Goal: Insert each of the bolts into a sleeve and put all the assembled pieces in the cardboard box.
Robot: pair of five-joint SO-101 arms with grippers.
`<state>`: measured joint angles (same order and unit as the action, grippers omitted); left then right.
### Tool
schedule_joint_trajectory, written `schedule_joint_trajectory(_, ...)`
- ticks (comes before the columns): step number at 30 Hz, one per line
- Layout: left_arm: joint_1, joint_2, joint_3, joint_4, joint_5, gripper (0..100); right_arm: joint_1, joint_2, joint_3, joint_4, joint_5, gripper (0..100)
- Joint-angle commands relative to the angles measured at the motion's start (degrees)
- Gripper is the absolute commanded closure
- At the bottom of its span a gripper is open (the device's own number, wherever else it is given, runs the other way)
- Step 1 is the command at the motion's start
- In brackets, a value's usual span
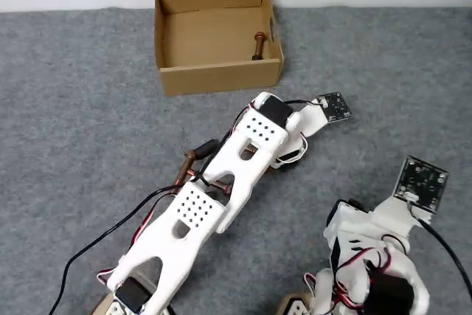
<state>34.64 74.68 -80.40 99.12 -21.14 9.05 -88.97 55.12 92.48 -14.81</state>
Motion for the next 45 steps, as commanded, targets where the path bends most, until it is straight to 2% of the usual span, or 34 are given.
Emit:
schedule_joint_trajectory(1,1.0,0.2,-3.9,1.4,-0.2,85,0.4,0.1,-0.3,-1.2,-0.6,99.1)
schedule_joint_trajectory(6,2.3,0.1,-4.2,1.4,-0.3,100,0.4,0.1,-0.3,-1.2,-0.6,99.1)
schedule_joint_trajectory(9,2.5,-1.3,-4.2,1.4,0.4,100,0.4,0.1,-0.4,-1.2,-0.6,99.1)
schedule_joint_trajectory(20,3.3,-20.4,-1.0,1.6,13.2,100,0.0,0.0,-2.3,-0.6,-0.4,99.1)
schedule_joint_trajectory(29,7.5,-49.3,34.3,1.5,28.4,100,0.0,-0.7,-4.0,0.9,0.1,99.1)
schedule_joint_trajectory(35,6.9,-71.4,55.0,-0.3,32.2,100,0.0,-8.7,-4.2,1.5,8.3,99.1)
schedule_joint_trajectory(39,4.7,-84.3,66.3,-7.0,36.0,100,-4.3,-12.9,-4.0,1.5,10.5,99.1)
schedule_joint_trajectory(45,-0.9,-103.0,83.7,-21.2,48.8,100,-16.0,-13.2,-4.0,-0.7,10.2,99.1)
